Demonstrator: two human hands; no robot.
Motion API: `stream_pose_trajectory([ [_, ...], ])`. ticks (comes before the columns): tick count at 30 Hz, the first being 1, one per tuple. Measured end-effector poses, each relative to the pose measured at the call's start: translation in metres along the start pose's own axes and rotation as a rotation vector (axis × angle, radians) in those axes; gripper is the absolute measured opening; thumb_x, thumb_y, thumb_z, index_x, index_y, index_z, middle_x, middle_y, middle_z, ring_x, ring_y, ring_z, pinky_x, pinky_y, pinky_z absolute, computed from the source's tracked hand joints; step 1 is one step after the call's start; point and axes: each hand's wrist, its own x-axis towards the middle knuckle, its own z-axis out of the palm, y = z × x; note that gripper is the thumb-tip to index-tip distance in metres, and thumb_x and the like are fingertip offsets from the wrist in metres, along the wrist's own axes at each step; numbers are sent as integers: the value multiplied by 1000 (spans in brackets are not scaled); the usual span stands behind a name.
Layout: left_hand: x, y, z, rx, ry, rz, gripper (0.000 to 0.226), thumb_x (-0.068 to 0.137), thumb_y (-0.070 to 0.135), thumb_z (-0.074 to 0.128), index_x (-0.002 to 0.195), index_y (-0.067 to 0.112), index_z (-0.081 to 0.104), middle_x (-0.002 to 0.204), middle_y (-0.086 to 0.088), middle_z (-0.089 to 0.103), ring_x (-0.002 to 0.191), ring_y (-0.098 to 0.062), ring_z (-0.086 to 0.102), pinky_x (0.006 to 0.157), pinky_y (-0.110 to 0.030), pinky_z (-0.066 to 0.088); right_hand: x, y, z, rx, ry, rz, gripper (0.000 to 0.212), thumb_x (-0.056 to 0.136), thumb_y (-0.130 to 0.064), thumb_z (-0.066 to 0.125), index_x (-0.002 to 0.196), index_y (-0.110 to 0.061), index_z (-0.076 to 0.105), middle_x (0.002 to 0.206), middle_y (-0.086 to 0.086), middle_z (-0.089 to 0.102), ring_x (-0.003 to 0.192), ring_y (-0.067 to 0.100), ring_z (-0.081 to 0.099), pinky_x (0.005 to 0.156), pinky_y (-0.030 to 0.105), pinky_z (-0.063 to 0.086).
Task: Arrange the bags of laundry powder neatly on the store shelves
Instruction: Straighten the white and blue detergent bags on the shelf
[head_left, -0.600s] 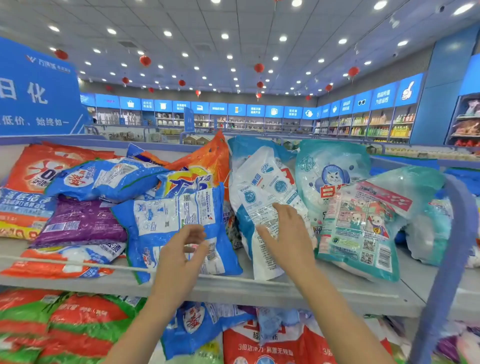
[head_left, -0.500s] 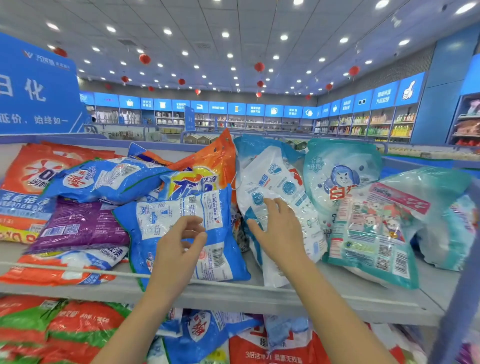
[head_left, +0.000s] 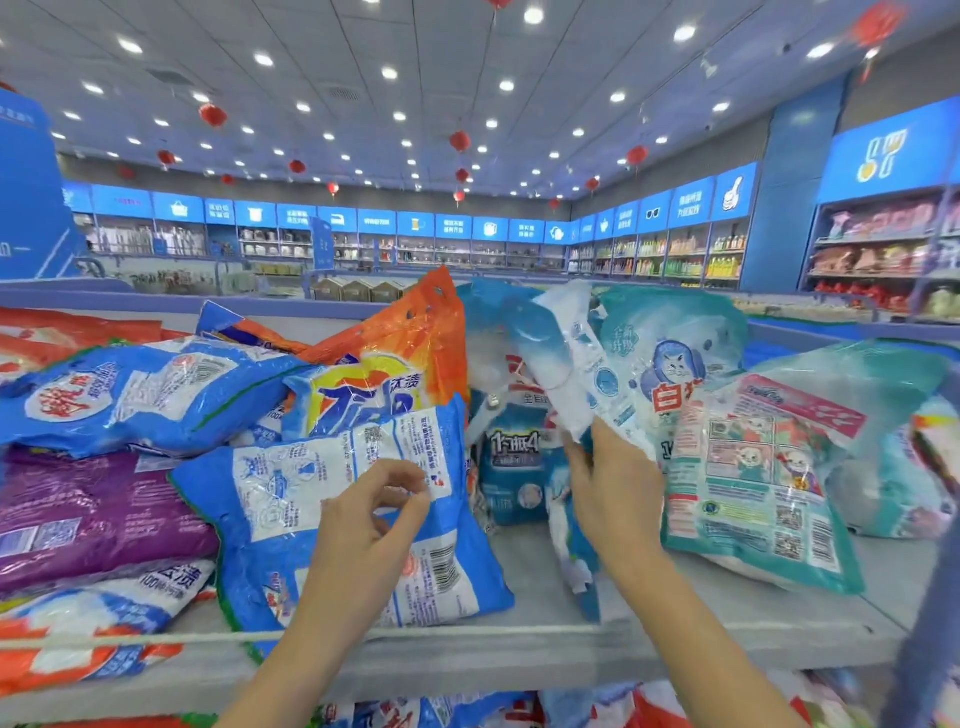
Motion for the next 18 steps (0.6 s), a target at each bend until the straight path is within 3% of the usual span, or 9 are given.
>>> stream_pose_trajectory([
  [3,1,2,9,2,-30,32,10,74,33,55,81,35,61,86,13,66,77,-6,60,50,-21,45,20,25,-31,352,54,55,38,93,-28,54,62,-14,37,57,5,43,60,26,40,55,36,22],
  [5,2,5,17,-12,-39,41,10,74,33,55,80,33,62,85,16,67,81,-5,61,57,-28,47,31,48,-48,528,38,117,34,91,-26,56,64,-10,45,61,11,48,60,27,40,55,28,32],
  [7,1,11,28,-48,-40,36,10,74,31,55,79,29,63,85,15,68,80,-7,63,61,-31,49,36,67,-66,712,2,206,22,90,-25,59,73,-11,58,73,11,61,61,21,53,60,24,41],
  [9,-1,15,41,-132,-71,17,12,74,29,56,81,25,64,86,10,69,79,-8,65,60,-29,52,41,83,-79,909,6,307,12,88,-27,60,80,-17,63,73,-7,69,65,4,61,64,19,48],
  [12,-2,23,67,-249,-171,-28,30,68,41,63,93,25,64,92,6,70,89,-1,64,70,-15,51,50,97,-90,914,-13,263,15,90,-22,52,77,-16,57,51,-23,63,52,-12,57,56,3,42],
  [16,15,20,102,-311,-277,-230,27,80,33,69,101,34,52,112,16,58,94,13,57,78,-8,45,53,100,-90,990,-177,240,53,54,-65,68,69,-14,67,58,-13,69,55,-4,63,61,17,49],
  [18,23,16,110,-404,-319,-363,37,70,46,74,99,28,59,108,9,67,91,3,64,83,-19,48,56,98,-85,1083,-237,198,67,37,-75,73,71,-17,71,59,-14,69,57,-4,64,59,14,49],
])
